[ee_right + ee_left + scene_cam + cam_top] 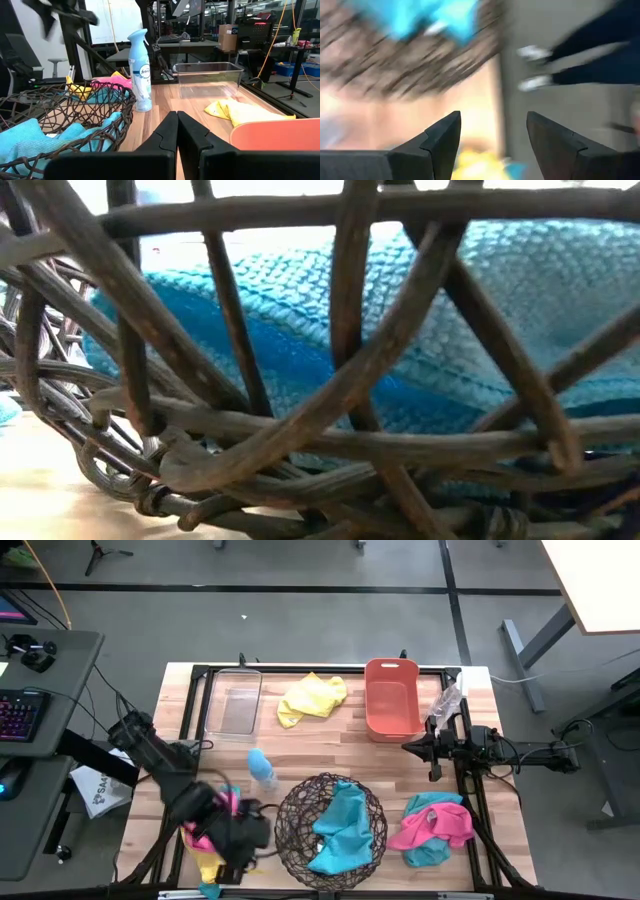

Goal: Sort microfiber towel by color & place in baskets
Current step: Put the right blue towel into the wooden basket

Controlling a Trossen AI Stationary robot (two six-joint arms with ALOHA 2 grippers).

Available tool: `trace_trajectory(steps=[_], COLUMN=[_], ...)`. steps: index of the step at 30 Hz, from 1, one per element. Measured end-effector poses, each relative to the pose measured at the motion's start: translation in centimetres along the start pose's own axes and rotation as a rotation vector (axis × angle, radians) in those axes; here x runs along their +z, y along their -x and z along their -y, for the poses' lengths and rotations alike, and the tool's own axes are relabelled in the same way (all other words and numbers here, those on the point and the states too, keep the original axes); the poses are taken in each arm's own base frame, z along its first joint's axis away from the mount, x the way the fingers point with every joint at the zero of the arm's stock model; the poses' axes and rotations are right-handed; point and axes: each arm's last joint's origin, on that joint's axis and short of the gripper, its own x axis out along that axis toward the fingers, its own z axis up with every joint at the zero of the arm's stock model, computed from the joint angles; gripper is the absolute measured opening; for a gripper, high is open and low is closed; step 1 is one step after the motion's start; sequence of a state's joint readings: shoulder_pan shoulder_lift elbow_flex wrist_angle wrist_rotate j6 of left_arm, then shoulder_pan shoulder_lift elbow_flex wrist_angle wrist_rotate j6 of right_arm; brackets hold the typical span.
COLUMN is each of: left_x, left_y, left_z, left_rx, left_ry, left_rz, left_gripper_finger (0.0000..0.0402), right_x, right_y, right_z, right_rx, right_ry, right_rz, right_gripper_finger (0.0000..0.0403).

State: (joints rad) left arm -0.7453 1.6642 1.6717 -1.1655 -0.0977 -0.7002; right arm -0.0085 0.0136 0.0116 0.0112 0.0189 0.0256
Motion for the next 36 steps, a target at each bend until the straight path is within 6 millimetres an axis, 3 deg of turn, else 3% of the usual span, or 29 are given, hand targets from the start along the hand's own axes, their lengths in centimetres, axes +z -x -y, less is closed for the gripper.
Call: trace_trajectory(steps=[3, 10, 13, 17, 24, 36], left_x=[-1.8, -4.5, -4.9, -5.3, -6.8, -8.7], left_y=[-1.5, -6.5, -8.1, -10.2, -11.6, -13.2], left_z=[-0.2, -3.0, -4.3, -5.3, -6.9, -8.0], left_rx=[0.139, 0.195, 0.251, 0.193, 0.229, 0.231], left_ry=[0.014, -0.155, -0.188, -0.225, -0.224, -0.205], left_rz=[-0.038, -0.262, -0.260, -0.257, -0.341, -0.401], left_gripper_finger=[0.0213, 0.0213, 0.0213, 0.0213, 0.0213, 0.0199], right_x=[0.0, 0.0, 0.0, 0.0, 0.0, 0.0], right_y=[0.0, 0.0, 0.0, 0.0, 0.0, 0.0], right_z=[0.0, 0.0, 0.0, 0.0, 0.0, 0.0], right_rx=[0.000, 0.000, 0.000, 0.000, 0.000, 0.000], right_ry=[0.000, 0.000, 0.000, 0.000, 0.000, 0.000], right_rz=[0.000, 0.000, 0.000, 0.000, 0.000, 0.000], right_gripper_finger=[0.0000, 0.0000, 0.0000, 0.0000, 0.0000, 0.0000])
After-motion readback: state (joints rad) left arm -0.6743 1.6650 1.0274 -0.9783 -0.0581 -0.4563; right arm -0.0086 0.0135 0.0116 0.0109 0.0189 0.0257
